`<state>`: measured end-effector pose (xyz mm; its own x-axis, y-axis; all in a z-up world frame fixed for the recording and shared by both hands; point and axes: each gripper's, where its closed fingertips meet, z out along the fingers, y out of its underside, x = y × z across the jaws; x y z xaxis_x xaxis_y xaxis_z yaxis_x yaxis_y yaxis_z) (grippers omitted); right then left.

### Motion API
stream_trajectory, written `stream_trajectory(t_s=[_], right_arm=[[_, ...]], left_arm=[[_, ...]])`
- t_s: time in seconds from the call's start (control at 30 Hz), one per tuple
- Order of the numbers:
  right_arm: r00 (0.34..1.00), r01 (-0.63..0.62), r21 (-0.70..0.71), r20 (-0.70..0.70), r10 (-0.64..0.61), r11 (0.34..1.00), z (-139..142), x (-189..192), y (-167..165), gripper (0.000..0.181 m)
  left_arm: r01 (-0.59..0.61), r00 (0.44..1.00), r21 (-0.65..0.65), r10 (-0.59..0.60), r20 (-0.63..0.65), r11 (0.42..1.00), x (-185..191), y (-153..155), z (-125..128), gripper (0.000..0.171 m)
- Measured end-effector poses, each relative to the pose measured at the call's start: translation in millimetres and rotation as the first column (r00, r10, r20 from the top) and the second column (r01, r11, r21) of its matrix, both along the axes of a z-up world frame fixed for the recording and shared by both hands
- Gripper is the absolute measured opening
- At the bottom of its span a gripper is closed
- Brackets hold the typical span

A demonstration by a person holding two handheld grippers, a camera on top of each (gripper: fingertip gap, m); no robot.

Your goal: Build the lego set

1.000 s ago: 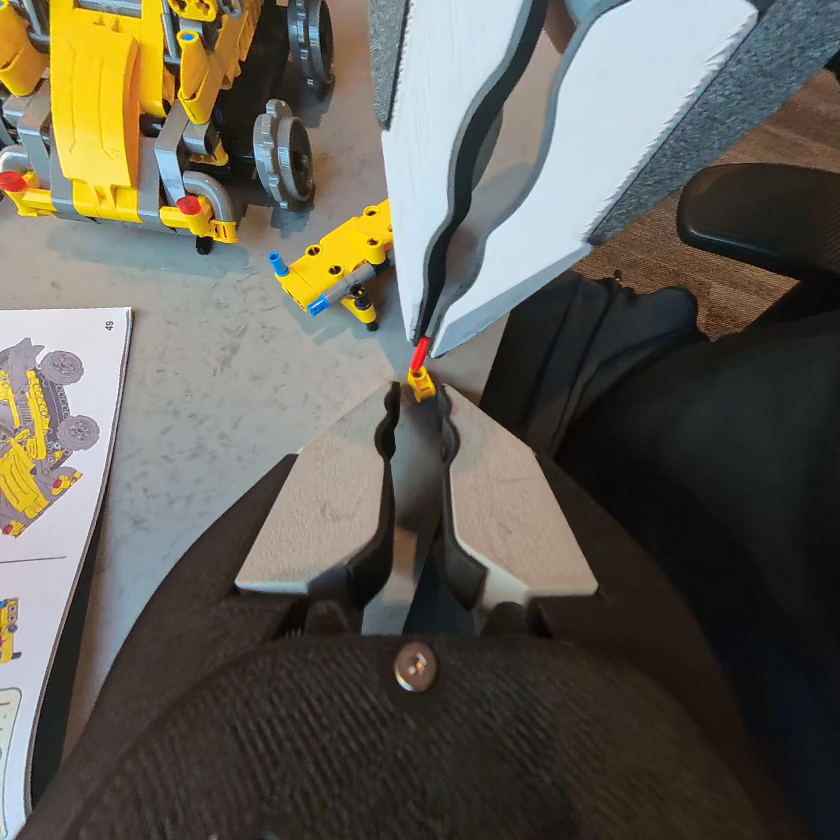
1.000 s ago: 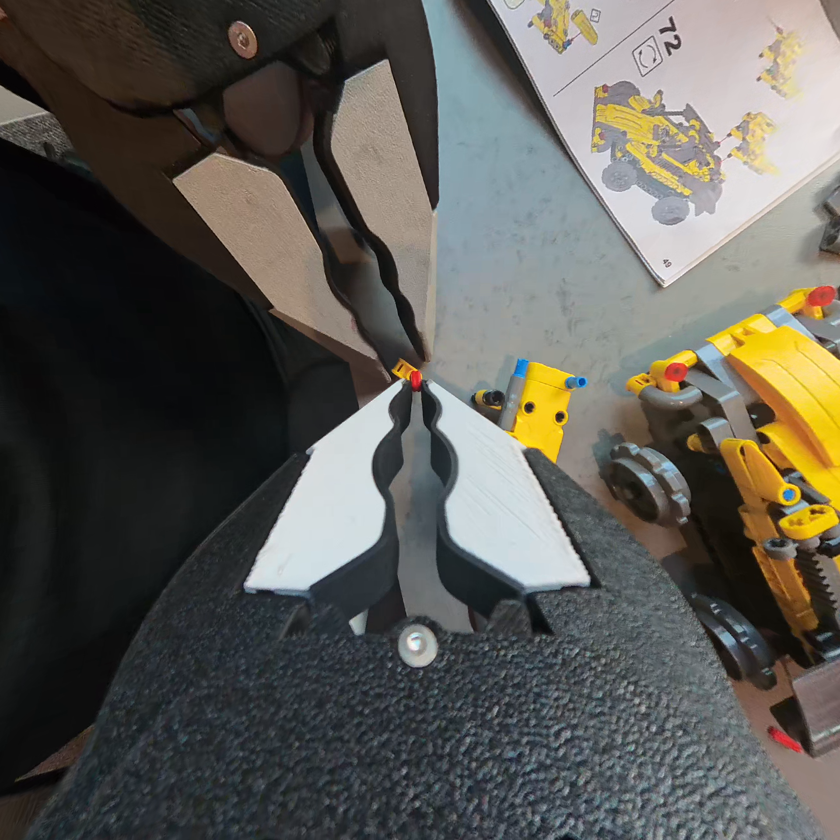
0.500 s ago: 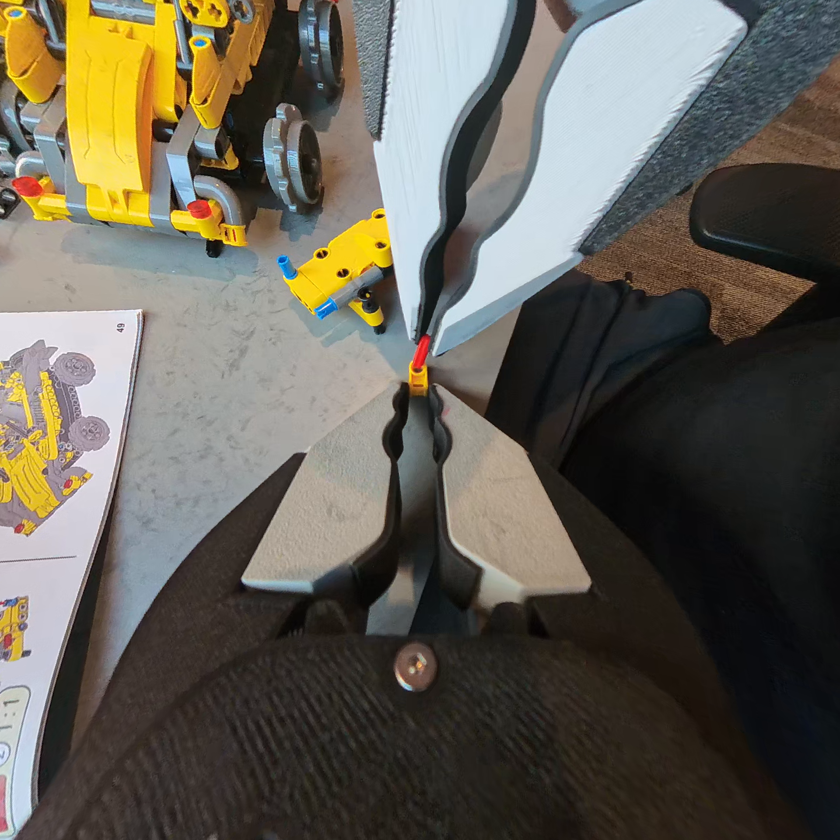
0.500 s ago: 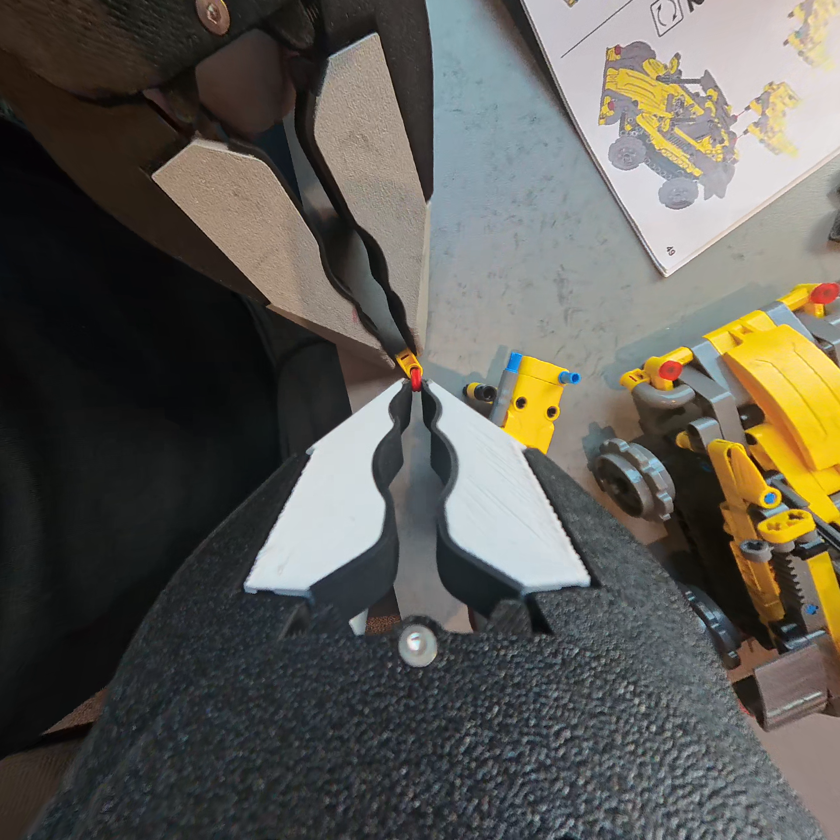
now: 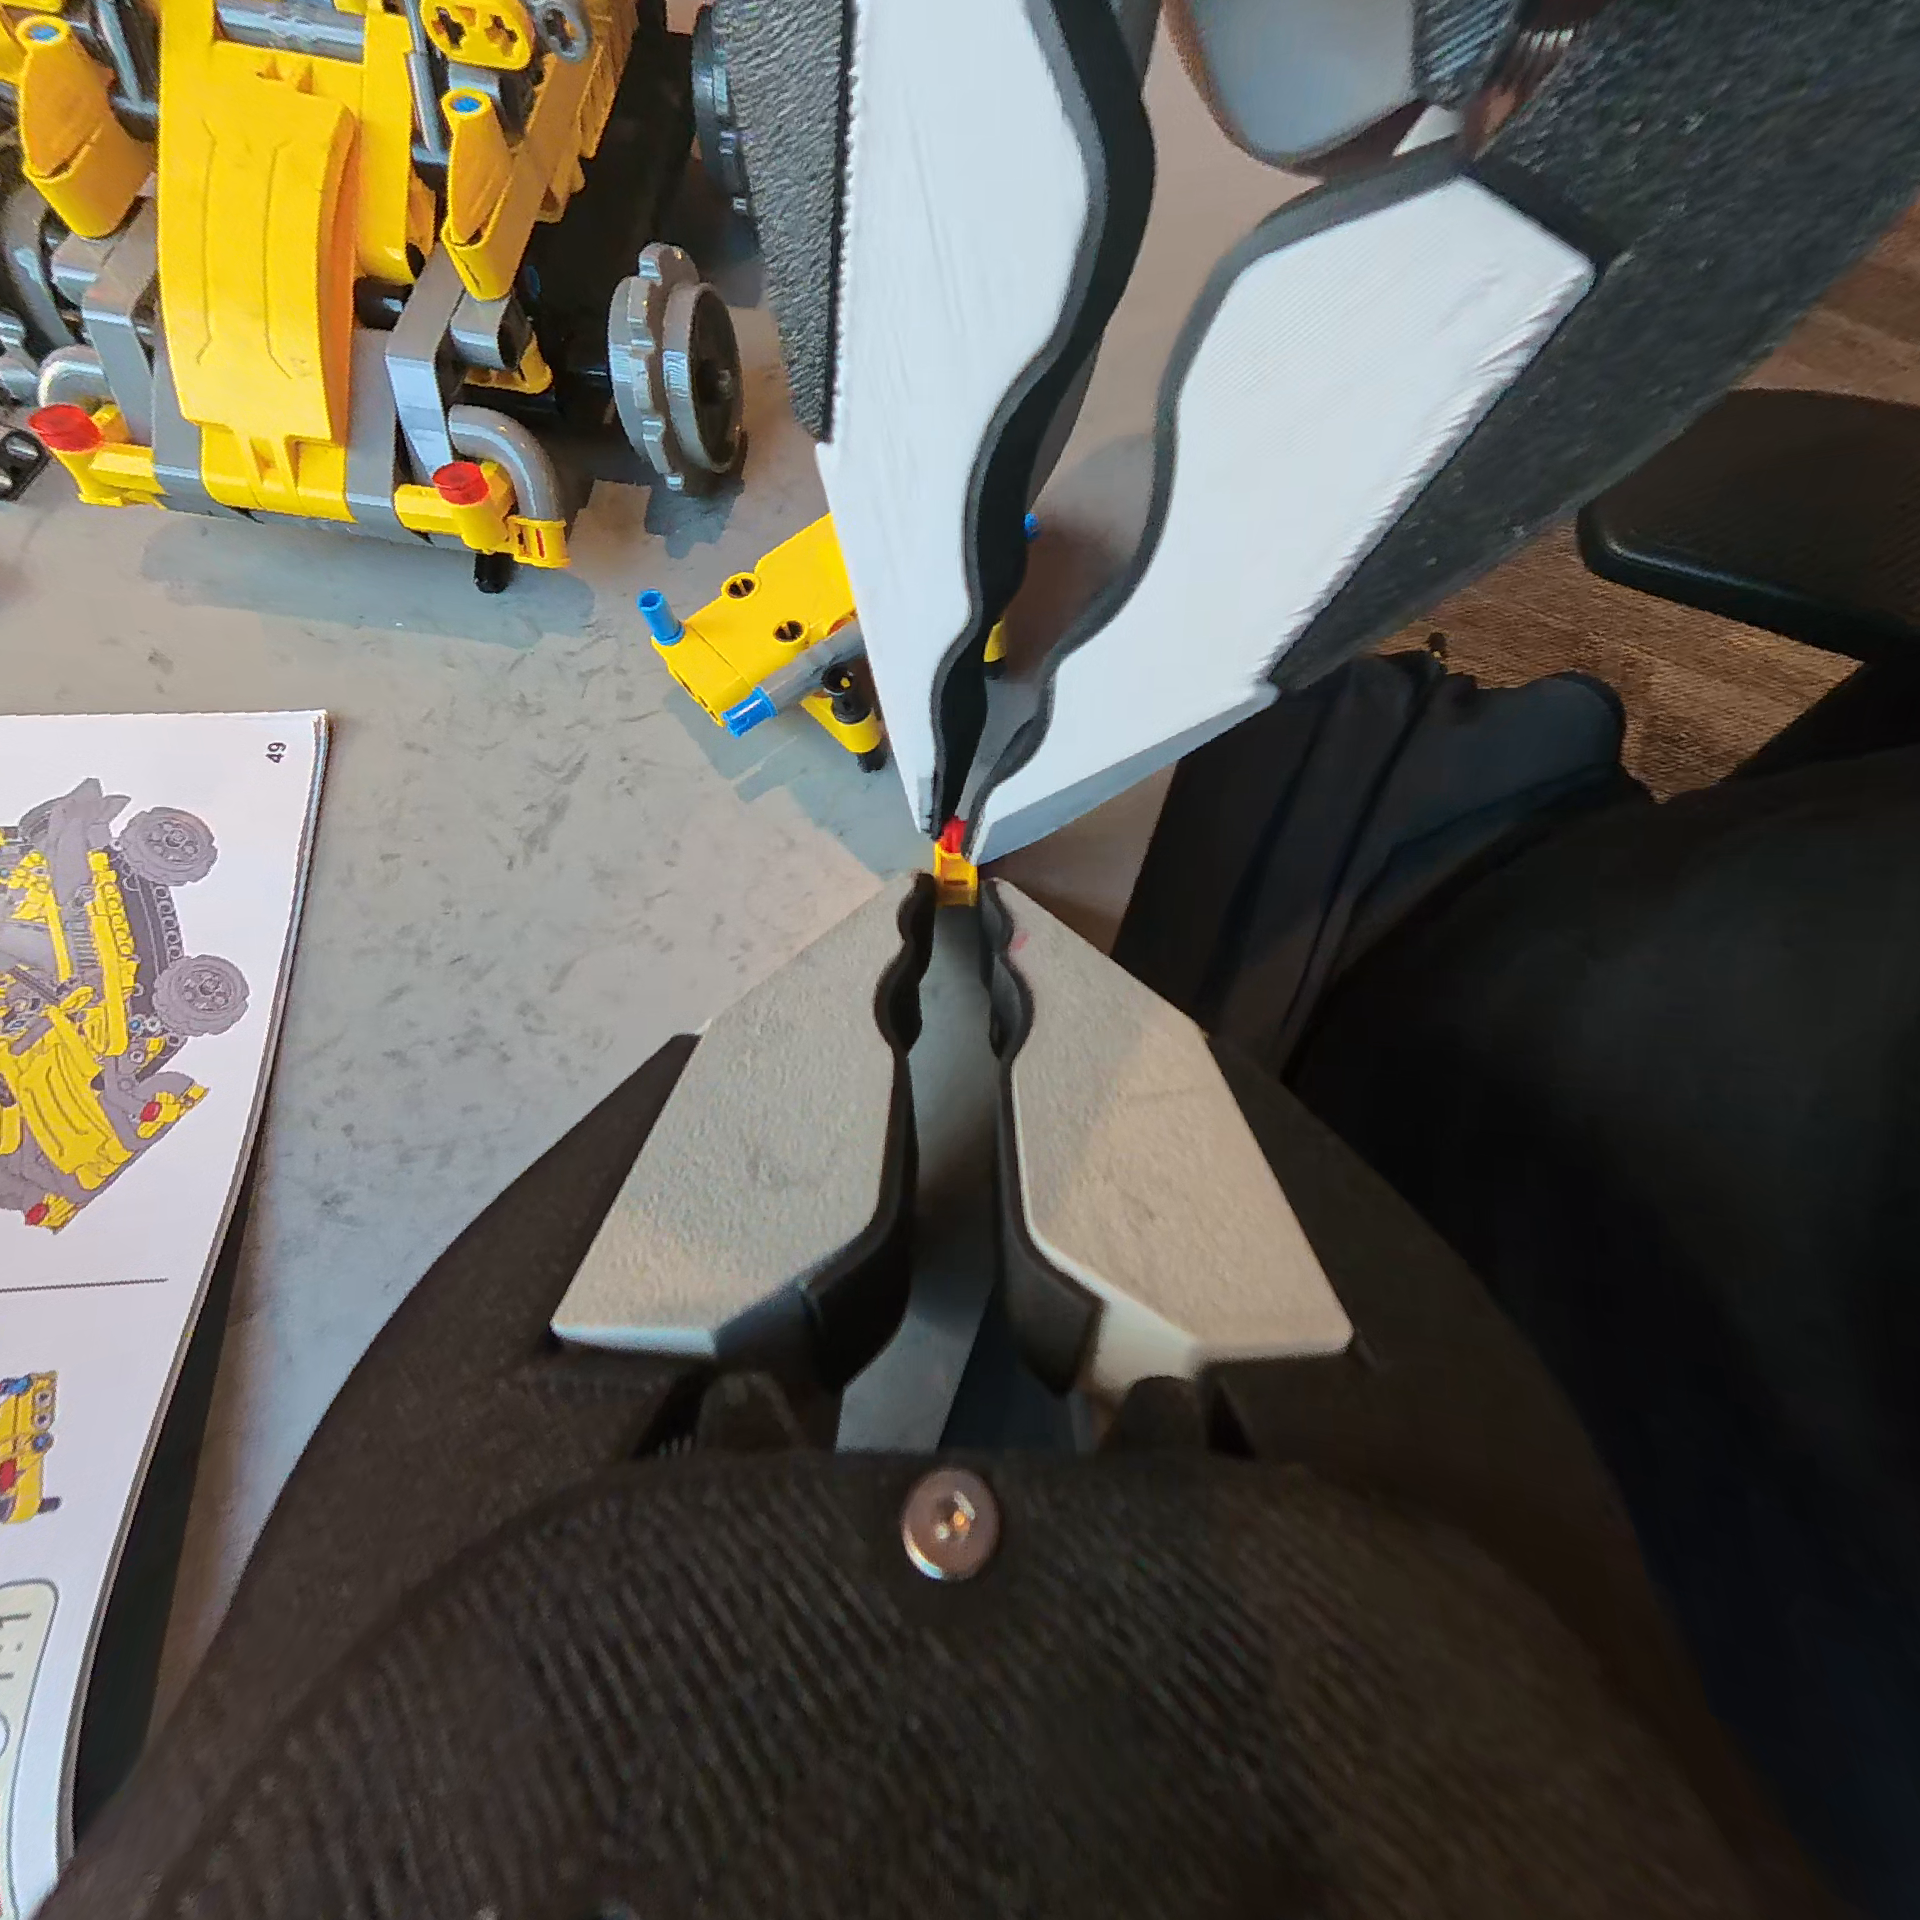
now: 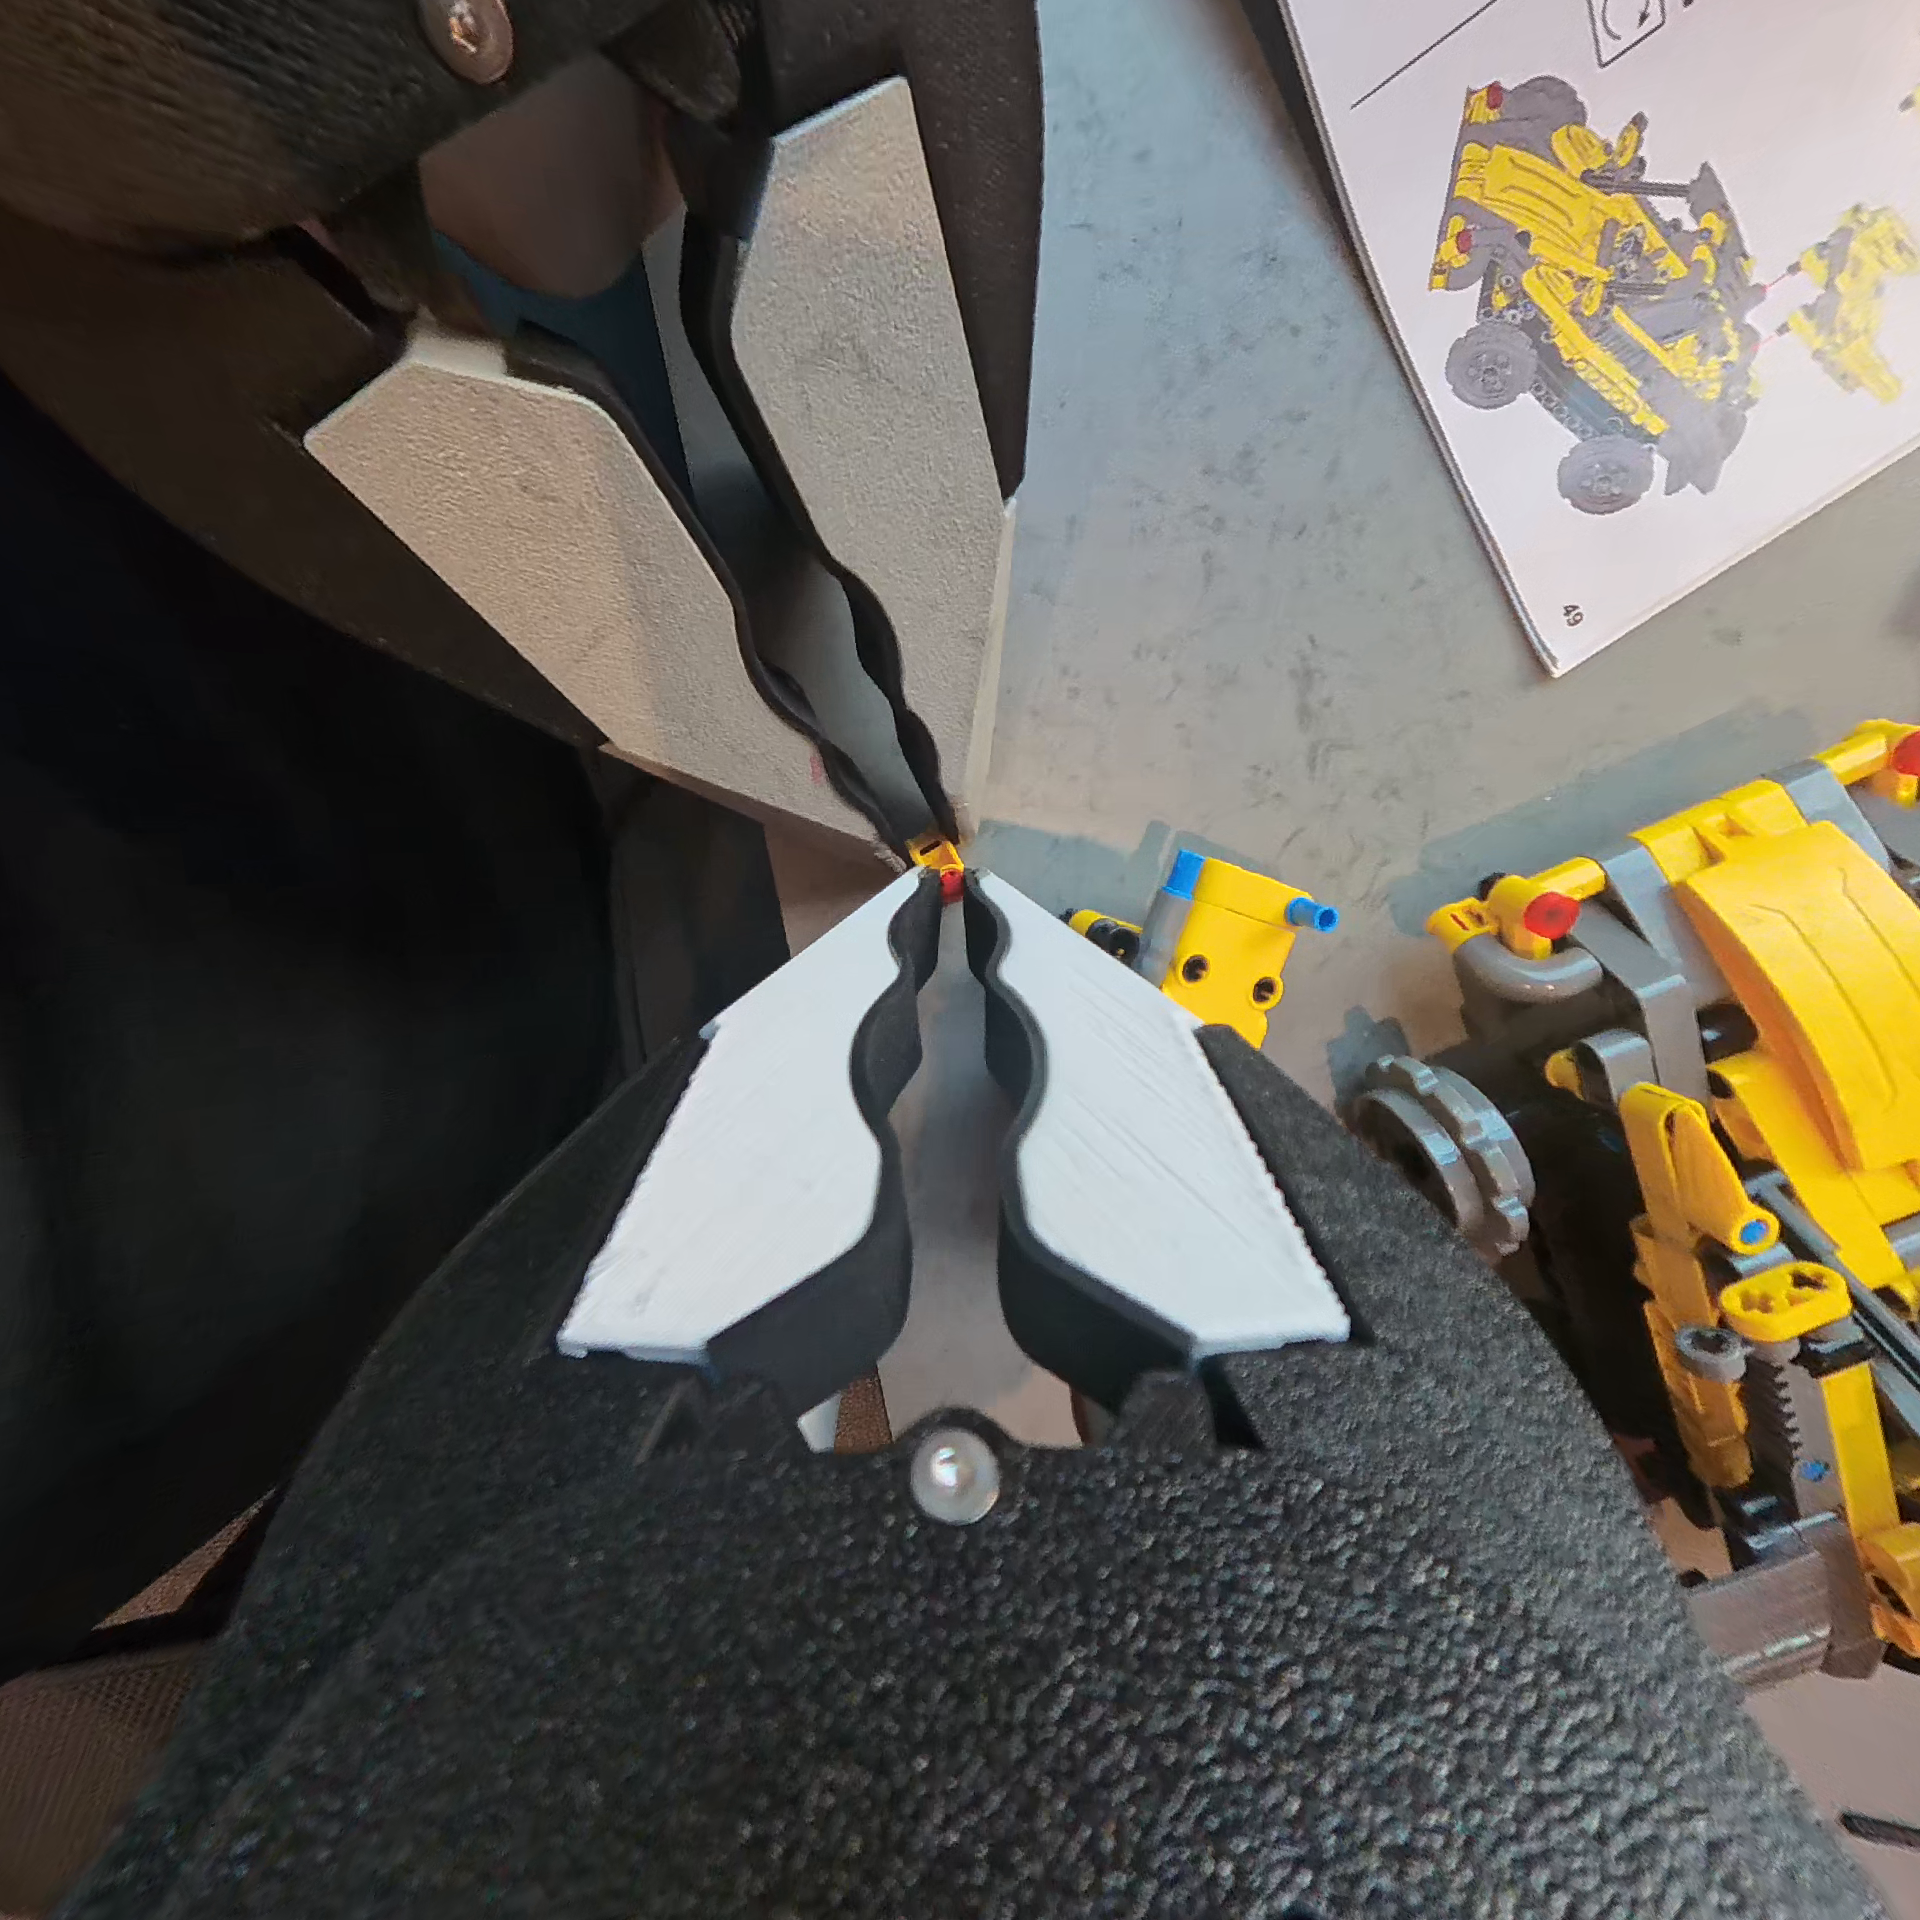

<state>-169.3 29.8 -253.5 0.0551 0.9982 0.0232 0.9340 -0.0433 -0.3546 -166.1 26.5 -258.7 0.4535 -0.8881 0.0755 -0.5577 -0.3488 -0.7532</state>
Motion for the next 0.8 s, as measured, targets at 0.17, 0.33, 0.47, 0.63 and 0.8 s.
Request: stream_trajectory(t_s=[0.17,0.33,0.47,0.63,0.8], right_arm=[[0.998,0.022,-0.044,-0.053,-0.024,0.999,0,0,-1,0.004],[0.988,0.045,-0.088,-0.14,-0.058,0.995,11,1,-2,0.008],[0.97,0.081,-0.103,-0.219,-0.102,0.991,21,4,1,0.008],[0.952,0.125,-0.111,-0.268,-0.151,0.986,20,10,4,0.008],[0.938,0.141,-0.102,-0.306,-0.166,0.985,21,14,4,0.008]], left_arm=[[0.006,1.0,-0.002,-0.006,0.003,1.0,1,1,0,0.005],[0.003,1.0,0.004,-0.003,0.013,1.0,0,1,1,0.004],[-0.013,0.998,-0.051,0.016,0.059,0.999,-2,4,3,0.004],[-0.021,0.997,-0.066,0.025,0.069,0.998,-3,5,3,0.004],[-0.022,0.998,-0.04,0.024,0.056,0.999,-3,5,3,0.004]])
